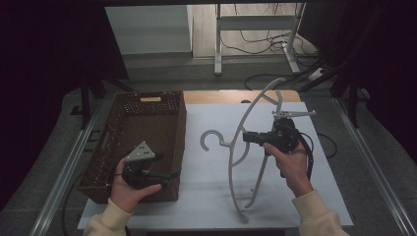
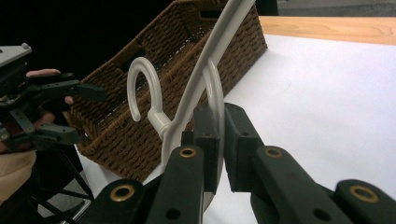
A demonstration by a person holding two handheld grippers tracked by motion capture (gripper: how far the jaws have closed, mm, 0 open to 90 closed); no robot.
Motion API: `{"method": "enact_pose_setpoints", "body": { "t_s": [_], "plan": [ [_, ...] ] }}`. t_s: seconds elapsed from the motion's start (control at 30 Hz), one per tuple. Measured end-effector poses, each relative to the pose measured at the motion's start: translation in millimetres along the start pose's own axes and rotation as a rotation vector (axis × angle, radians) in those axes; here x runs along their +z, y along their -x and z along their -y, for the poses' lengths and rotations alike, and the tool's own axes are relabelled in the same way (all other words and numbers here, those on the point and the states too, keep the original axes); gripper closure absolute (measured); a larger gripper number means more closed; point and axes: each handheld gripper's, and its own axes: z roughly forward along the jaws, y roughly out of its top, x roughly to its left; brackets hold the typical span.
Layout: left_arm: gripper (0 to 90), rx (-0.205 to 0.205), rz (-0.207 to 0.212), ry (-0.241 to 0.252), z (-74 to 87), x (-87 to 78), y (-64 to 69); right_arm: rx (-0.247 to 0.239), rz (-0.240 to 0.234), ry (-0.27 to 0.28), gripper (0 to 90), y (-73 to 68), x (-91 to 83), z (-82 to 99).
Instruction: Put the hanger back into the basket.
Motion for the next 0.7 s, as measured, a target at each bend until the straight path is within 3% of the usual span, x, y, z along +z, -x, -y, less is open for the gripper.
{"method": "enact_pose_setpoints", "body": {
  "t_s": [0.47, 0.7],
  "plan": [
    [18.1, 0.009, 0.068, -0.016, -8.8, 19.3, 14.1, 0.013, -0.055, 0.039, 84.4, 3.9, -4.1, -0.3],
    [18.1, 0.034, 0.108, -0.032, -19.4, 35.6, 25.8, 0.009, -0.069, 0.05, 84.3, 2.6, -5.3, -1.0]
  ]
}}
